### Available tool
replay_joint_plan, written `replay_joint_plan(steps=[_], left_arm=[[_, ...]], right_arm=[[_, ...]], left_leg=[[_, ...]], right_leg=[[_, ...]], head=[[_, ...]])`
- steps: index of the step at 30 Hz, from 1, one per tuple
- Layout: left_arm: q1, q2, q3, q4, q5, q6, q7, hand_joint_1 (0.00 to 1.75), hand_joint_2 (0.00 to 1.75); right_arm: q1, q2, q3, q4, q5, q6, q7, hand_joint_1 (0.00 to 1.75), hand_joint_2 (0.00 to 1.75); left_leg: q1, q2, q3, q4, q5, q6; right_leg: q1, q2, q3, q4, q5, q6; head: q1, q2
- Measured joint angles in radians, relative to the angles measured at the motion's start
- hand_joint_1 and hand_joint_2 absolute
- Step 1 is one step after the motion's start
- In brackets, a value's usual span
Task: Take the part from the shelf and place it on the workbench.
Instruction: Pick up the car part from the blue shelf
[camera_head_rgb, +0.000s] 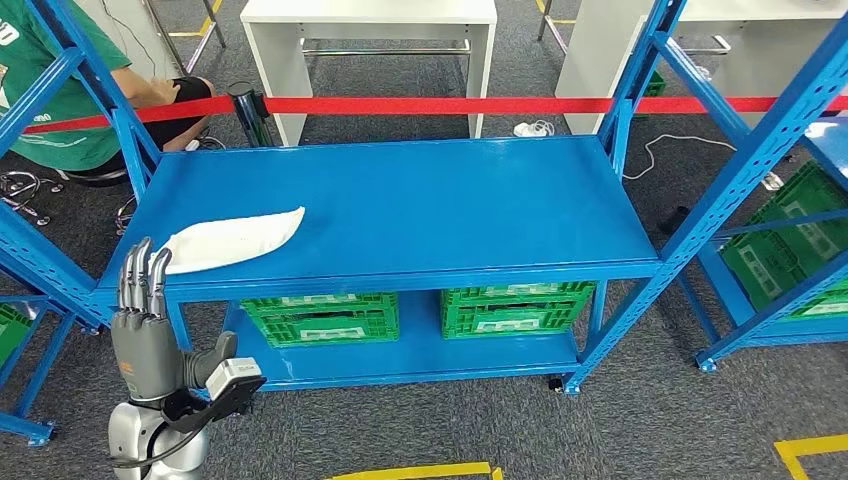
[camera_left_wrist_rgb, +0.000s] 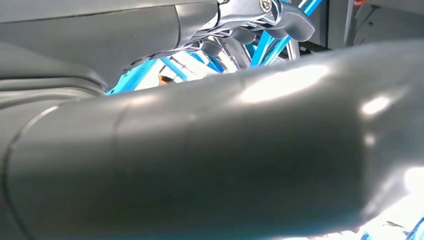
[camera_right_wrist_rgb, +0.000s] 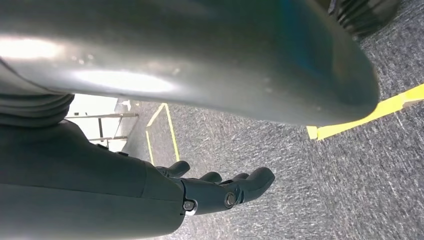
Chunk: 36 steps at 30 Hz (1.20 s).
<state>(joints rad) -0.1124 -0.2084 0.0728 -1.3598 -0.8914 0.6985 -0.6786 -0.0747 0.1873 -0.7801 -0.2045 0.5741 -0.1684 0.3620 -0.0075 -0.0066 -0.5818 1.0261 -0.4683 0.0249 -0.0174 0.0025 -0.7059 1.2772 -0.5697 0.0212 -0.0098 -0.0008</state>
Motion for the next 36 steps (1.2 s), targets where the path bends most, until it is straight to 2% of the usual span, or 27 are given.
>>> replay_joint_plan(steps=[1,2,3,4,7,9,10,12,13,14,15,16,18,19,22,24,25,27,28,29,30,32,33,34,36], left_arm=[[-0.003,0.0,0.001,0.005,-0.002,0.0,0.002,0.0,0.0],[-0.008,0.001,0.002,0.012,-0.003,0.0,0.002,0.0,0.0],[-0.013,0.002,0.003,0.018,-0.005,0.0,0.002,0.0,0.0],[-0.02,0.003,0.004,0.026,-0.007,0.0,0.001,0.0,0.0],[-0.04,0.008,0.007,0.05,-0.023,0.0,-0.003,0.0,0.0],[-0.057,0.011,0.013,0.067,-0.04,0.0,-0.005,0.0,0.0],[-0.065,0.013,0.016,0.076,-0.048,0.0,-0.006,0.0,0.0],[-0.075,0.017,0.02,0.093,-0.059,0.0,-0.007,0.0,0.0],[-0.077,0.02,0.022,0.101,-0.061,0.0,-0.009,0.0,0.0],[-0.078,0.023,0.025,0.108,-0.062,0.0,-0.012,0.0,0.0],[-0.08,0.027,0.027,0.115,-0.062,0.0,-0.014,0.0,0.0],[-0.085,0.03,0.028,0.12,-0.061,0.0,-0.017,0.0,0.0],[-0.098,0.036,0.03,0.129,-0.057,0.0,-0.018,0.0,0.0],[-0.104,0.038,0.031,0.133,-0.055,0.0,-0.019,0.0,0.0],[-0.111,0.043,0.039,0.137,-0.057,0.0,-0.019,0.0,0.0],[-0.114,0.045,0.046,0.135,-0.064,0.0,-0.019,0.0,0.0],[-0.116,0.045,0.048,0.134,-0.065,0.0,-0.019,0.0,0.0],[-0.116,0.045,0.054,0.134,-0.068,0.0,-0.019,0.0,0.0],[-0.116,0.045,0.058,0.135,-0.069,0.0,-0.019,0.0,0.0],[-0.115,0.045,0.062,0.136,-0.07,0.0,-0.019,0.0,0.0],[-0.116,0.045,0.065,0.136,-0.069,0.0,-0.019,0.0,0.0],[-0.117,0.045,0.07,0.137,-0.068,0.0,-0.019,0.0,0.0],[-0.118,0.046,0.072,0.137,-0.068,0.0,-0.019,0.0,0.0],[-0.119,0.046,0.073,0.137,-0.067,0.0,-0.019,0.0,0.0],[-0.12,0.047,0.075,0.137,-0.065,0.0,-0.019,0.0,0.0]], right_arm=[[0.0,0.0,-0.001,0.0,-0.001,0.0,0.0,0.0,0.0],[-0.001,0.0,-0.002,0.0,-0.001,0.001,0.0,0.0,0.0],[-0.002,0.0,-0.004,0.0,-0.002,0.001,-0.001,0.0,0.0],[-0.002,0.0,-0.006,0.0,-0.002,0.001,-0.001,0.0,0.0],[-0.001,0.001,-0.011,0.0,-0.001,0.002,0.0,0.0,0.0],[-0.001,0.002,-0.013,0.0,0.0,0.002,0.0,0.0,0.0],[-0.001,0.003,-0.014,0.0,0.001,0.002,0.0,0.0,0.0],[-0.001,0.003,-0.015,0.0,0.001,0.002,0.0,0.0,0.0],[0.0,0.003,-0.016,0.0,0.001,0.003,0.0,0.0,0.0],[0.001,0.003,-0.016,0.0,0.001,0.003,0.0,0.0,0.0],[0.002,0.003,-0.017,0.0,0.002,0.004,0.0,0.0,0.0],[0.003,0.003,-0.017,0.0,0.002,0.005,0.0,0.0,0.0],[0.002,0.005,-0.018,0.0,0.005,0.006,0.0,0.0,0.0],[0.001,0.006,-0.018,0.0,0.007,0.007,0.0,0.0,0.0],[0.001,0.009,-0.018,0.0,0.016,0.007,0.0,0.0,0.0],[0.0,0.011,-0.018,0.0,0.023,0.007,0.0,0.0,0.0],[0.0,0.011,-0.018,0.0,0.026,0.007,0.0,0.0,0.0],[-0.001,0.011,-0.017,0.0,0.033,0.007,0.0,0.0,0.0],[0.0,0.011,-0.017,0.0,0.035,0.007,0.0,0.0,0.0],[0.002,0.01,-0.017,0.0,0.037,0.007,0.0,0.0,0.0],[0.002,0.01,-0.017,0.0,0.038,0.007,0.0,0.0,0.0],[0.002,0.01,-0.017,0.0,0.041,0.007,0.0,0.0,0.0],[0.001,0.01,-0.017,0.0,0.042,0.007,0.0,0.0,0.0],[-0.001,0.01,-0.017,0.0,0.042,0.007,-0.001,0.0,0.0],[-0.002,0.01,-0.017,0.0,0.042,0.007,-0.001,0.0,0.0]], left_leg=[[0.0,-0.001,0.001,0.004,-0.004,-0.002],[-0.002,-0.002,0.002,0.009,-0.009,-0.006],[-0.004,-0.002,0.001,0.013,-0.013,-0.011],[-0.005,-0.003,0.001,0.015,-0.017,-0.016],[-0.005,-0.002,0.003,0.015,-0.023,-0.033],[-0.003,-0.001,-0.011,0.051,-0.044,-0.047],[0.001,0.0,-0.034,0.097,-0.065,-0.054],[0.007,0.001,-0.104,0.222,-0.114,-0.067],[0.011,0.001,-0.133,0.267,-0.122,-0.071],[0.013,0.001,-0.148,0.282,-0.112,-0.074],[0.016,0.001,-0.144,0.26,-0.084,-0.076],[0.018,0.002,-0.12,0.2,-0.042,-0.077],[0.018,0.001,-0.062,0.069,0.017,-0.074],[0.016,0.0,-0.043,0.028,0.029,-0.068],[0.012,-0.002,-0.033,0.009,0.025,-0.044],[0.013,-0.002,-0.026,0.002,0.026,-0.028],[0.015,-0.001,-0.023,-0.002,0.026,-0.021],[0.011,0.0,-0.021,-0.001,0.022,-0.012],[0.009,0.0,-0.021,0.0,0.019,-0.01],[0.007,0.0,-0.02,0.002,0.017,-0.008],[0.006,-0.001,-0.019,0.005,0.014,-0.008],[0.005,-0.003,-0.015,0.011,0.008,-0.011],[0.003,-0.004,-0.014,0.013,0.004,-0.015],[0.002,-0.004,-0.014,0.016,0.001,-0.02],[-0.003,-0.005,-0.015,0.016,-0.005,-0.018]], right_leg=[[0.001,-0.001,0.029,-0.068,0.039,-0.003],[0.003,-0.001,0.059,-0.135,0.067,-0.007],[0.005,-0.002,0.082,-0.187,0.084,-0.011],[0.006,-0.003,0.095,-0.216,0.088,-0.016],[0.006,-0.002,0.105,-0.228,0.084,-0.03],[0.001,-0.002,0.116,-0.234,0.085,-0.04],[0.0,-0.003,0.121,-0.236,0.084,-0.044],[-0.001,-0.003,0.126,-0.237,0.079,-0.048],[-0.002,-0.003,0.129,-0.236,0.077,-0.048],[-0.003,-0.002,0.132,-0.236,0.073,-0.047],[-0.005,-0.001,0.137,-0.236,0.07,-0.044],[-0.008,0.0,0.143,-0.236,0.066,-0.04],[-0.009,0.001,0.152,-0.235,0.055,-0.029],[-0.008,0.001,0.154,-0.235,0.052,-0.022],[-0.009,0.002,0.158,-0.24,0.048,-0.002],[-0.011,0.001,0.147,-0.211,0.03,0.008],[-0.01,0.001,0.125,-0.167,0.008,0.01],[-0.007,0.001,0.054,-0.037,-0.047,0.011],[-0.006,0.001,0.021,0.017,-0.06,0.011],[-0.004,0.001,0.002,0.04,-0.055,0.01],[-0.003,0.001,0.003,0.021,-0.029,0.007],[0.0,0.0,0.053,-0.105,0.044,-0.002],[0.003,-0.001,0.079,-0.167,0.069,-0.006],[0.004,-0.001,0.097,-0.208,0.082,-0.011],[0.006,-0.001,0.107,-0.229,0.084,-0.014]], head=[[0.0,0.0],[0.0,0.0],[0.0,0.0],[-0.001,0.0],[-0.001,0.0],[-0.003,0.0],[-0.004,0.0],[-0.005,0.0],[-0.005,0.0],[-0.005,0.0],[-0.005,0.0],[-0.005,0.0],[-0.006,0.0],[-0.006,0.0],[-0.005,0.0],[-0.004,0.0],[-0.003,0.0],[-0.002,0.0],[-0.002,0.0],[-0.002,0.0],[-0.002,0.0],[-0.002,0.0],[-0.002,0.0],[-0.002,0.0],[-0.003,0.0]])
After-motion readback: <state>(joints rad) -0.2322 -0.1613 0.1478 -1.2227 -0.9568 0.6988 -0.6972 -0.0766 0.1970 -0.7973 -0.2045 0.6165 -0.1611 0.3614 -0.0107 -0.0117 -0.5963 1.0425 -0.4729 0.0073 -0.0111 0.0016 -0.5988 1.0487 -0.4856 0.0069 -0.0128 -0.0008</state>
